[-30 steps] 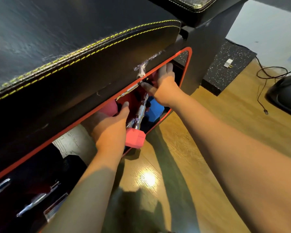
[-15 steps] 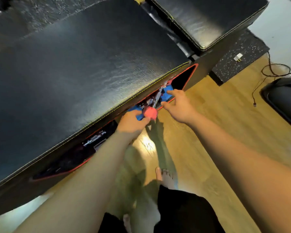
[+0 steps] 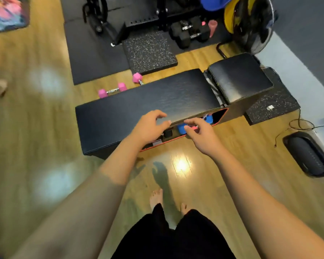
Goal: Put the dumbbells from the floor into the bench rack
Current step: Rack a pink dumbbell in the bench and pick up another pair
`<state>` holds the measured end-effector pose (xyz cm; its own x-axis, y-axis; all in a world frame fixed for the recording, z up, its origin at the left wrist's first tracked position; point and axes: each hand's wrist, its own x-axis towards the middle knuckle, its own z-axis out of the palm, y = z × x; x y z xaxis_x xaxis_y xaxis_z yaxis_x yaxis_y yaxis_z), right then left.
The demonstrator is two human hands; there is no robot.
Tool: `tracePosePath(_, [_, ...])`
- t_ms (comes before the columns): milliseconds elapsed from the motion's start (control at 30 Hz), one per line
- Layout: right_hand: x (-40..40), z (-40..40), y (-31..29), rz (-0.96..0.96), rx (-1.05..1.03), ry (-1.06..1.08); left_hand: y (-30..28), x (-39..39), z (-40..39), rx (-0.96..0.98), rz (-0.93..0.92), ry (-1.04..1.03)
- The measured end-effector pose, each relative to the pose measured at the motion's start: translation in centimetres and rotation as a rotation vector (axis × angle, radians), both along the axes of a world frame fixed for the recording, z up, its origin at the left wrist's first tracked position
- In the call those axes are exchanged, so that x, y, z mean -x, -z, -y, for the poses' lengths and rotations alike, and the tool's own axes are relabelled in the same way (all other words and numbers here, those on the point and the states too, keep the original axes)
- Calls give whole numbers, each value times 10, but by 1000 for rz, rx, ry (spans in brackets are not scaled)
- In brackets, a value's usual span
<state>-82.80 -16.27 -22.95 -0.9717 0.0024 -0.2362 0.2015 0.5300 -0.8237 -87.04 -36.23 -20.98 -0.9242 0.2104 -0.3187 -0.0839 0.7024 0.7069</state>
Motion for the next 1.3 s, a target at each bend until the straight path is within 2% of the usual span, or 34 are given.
tracePosePath(233, [-56,42,-42,-64,13,-212,-39,-118,57,-58,-77,-322])
tracePosePath(400, [-90,81,-57,-88,30,-301,-43,-187,95,-120,-88,-466])
tracePosePath(567, [-112,152,-75,-88,34,-403,-51,-223,165,-184,-118,-569])
tracePosePath(733, [-126,239,-81,-122,15,-394,-58,-237,249,-246,-171,-582])
tracePosePath(1000, [-142,390,-74,-99,11,-304,-66,-248,400,-229,-177,-519])
tracePosePath(1300, [-93,467,-66,-57,4,-265,-56,-192,501,-250,-161,-530])
